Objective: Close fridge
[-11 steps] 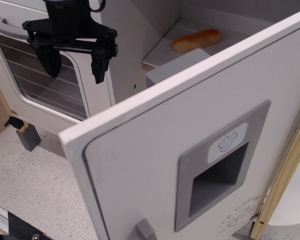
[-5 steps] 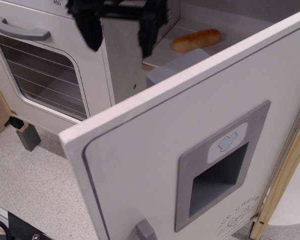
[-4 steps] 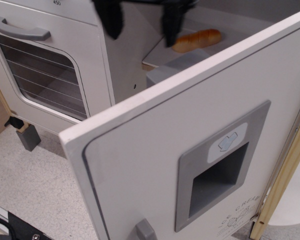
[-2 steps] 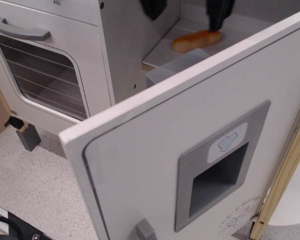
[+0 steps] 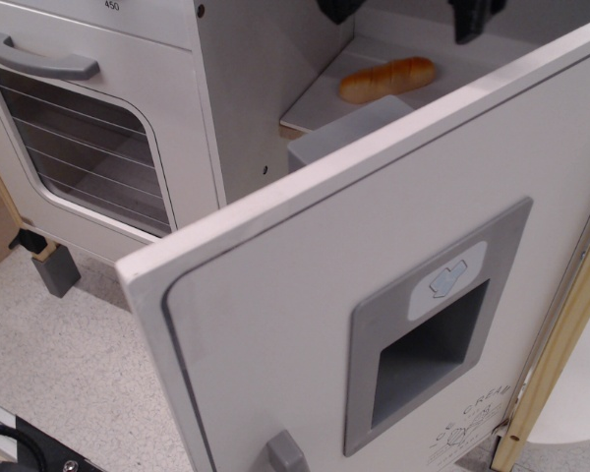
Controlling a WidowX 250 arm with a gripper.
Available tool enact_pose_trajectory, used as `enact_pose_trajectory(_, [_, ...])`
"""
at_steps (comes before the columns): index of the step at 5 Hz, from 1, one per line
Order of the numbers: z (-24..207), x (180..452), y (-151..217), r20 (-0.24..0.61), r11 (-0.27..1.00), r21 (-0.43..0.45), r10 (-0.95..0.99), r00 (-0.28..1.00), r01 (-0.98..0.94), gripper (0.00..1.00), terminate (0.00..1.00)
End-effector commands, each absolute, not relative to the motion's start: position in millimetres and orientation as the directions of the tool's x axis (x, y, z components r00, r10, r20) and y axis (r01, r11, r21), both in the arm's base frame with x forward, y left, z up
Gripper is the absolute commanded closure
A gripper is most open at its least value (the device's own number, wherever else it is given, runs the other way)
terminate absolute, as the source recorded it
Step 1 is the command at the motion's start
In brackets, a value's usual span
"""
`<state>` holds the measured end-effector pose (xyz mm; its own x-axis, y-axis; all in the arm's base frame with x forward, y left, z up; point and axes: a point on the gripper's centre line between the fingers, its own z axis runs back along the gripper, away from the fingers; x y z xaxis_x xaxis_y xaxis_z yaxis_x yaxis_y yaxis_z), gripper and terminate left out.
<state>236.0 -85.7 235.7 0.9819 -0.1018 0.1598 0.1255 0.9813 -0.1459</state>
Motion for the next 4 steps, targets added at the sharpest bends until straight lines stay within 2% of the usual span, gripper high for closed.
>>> enact_pose_trajectory(1, [227,218,-91,0.182,0.981,-0.031,-0.182,0.966,0.191,0.00,0.00])
enact_pose_trajectory(2, [222,222,-86,0.166,0.984,0.004,-0.178,0.970,0.180,0.00,0.00])
enact_pose_trajectory(4, [221,251,-60,0.153,0.996,0.030,-0.093,0.984,0.090,0.00,0.00])
